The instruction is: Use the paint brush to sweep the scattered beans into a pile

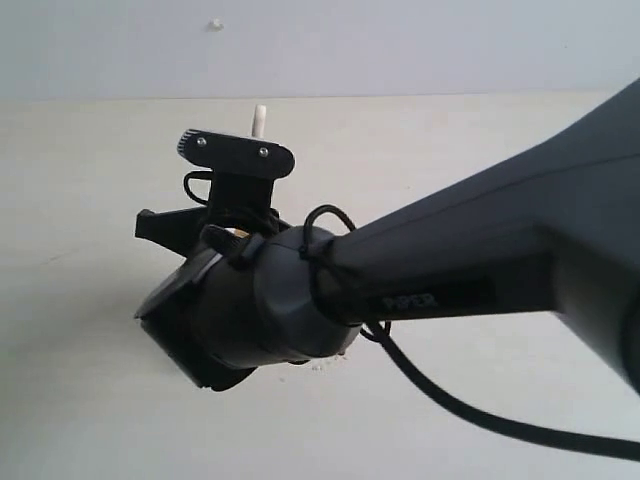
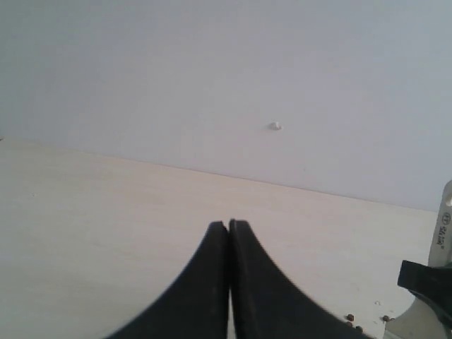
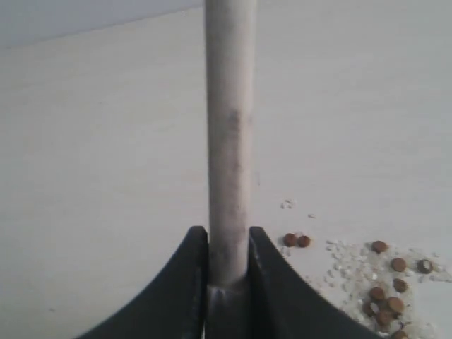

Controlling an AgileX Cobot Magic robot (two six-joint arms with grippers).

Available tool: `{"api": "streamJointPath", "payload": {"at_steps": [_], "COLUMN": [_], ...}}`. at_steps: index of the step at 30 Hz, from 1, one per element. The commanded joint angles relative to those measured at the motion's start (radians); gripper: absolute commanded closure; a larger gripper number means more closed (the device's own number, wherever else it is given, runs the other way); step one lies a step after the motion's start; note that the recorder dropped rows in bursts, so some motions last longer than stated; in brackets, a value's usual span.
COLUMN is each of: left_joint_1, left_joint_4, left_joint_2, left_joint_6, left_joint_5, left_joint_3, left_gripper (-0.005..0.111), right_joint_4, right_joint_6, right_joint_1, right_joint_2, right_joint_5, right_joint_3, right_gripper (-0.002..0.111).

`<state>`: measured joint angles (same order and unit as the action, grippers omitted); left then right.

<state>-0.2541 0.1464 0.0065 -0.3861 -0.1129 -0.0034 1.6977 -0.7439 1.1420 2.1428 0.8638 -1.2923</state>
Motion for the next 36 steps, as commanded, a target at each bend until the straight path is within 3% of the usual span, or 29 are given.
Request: {"api": "streamJointPath", "payload": {"at_steps": [1, 5, 10, 16, 19, 22, 29, 34, 36], "left_joint_1": [-0.007, -0.018, -0.018, -0.018, -0.018, -0.018, -0.018, -0.018, -0.018], "left_joint_4": [0.005, 0.005, 0.005, 0.005, 0.005, 0.005, 0.005, 0.005, 0.005], "left_joint_2": [-0.007, -0.007, -0.007, -0.007, -0.007, -0.007, -0.007, -0.007, -0.007], "left_joint_6": [-0.009, -0.009, -0.009, -0.009, -0.009, -0.009, -0.009, -0.009, -0.009], "left_joint_5": [0.003, 0.003, 0.003, 0.003, 0.003, 0.003, 0.003, 0.003, 0.003], "left_joint_3": [0.003, 0.003, 0.003, 0.003, 0.003, 0.003, 0.003, 0.003, 0.003], "left_gripper": [0.107, 0.107, 0.107, 0.107, 0.107, 0.107, 0.107, 0.107, 0.107], "right_joint_4": [0.047, 0.047, -0.035, -0.185, -0.41, -0.658, -1.349, -1.676, -1.761], "right_joint_6": [-0.122, -0.147, -0.165, -0.577, -0.584, -0.484, 0.05, 0.378, 0.411], "right_joint_1": [-0.015, -0.016, -0.013, -0.013, -0.048, -0.12, -0.424, -0.535, -0.549], "right_joint_2": [-0.014, -0.023, -0.112, -0.252, -0.342, -0.385, -0.358, -0.31, -0.281], "right_joint_5": [0.024, 0.036, -0.102, -0.166, -0.165, -0.211, -0.254, -0.267, -0.265], "right_joint_3": [-0.007, -0.007, -0.007, 0.047, 0.197, 0.32, 0.4, 0.4, 0.4], "right_gripper": [0.108, 0.108, 0.108, 0.108, 0.108, 0.108, 0.108, 0.108, 0.108]}}
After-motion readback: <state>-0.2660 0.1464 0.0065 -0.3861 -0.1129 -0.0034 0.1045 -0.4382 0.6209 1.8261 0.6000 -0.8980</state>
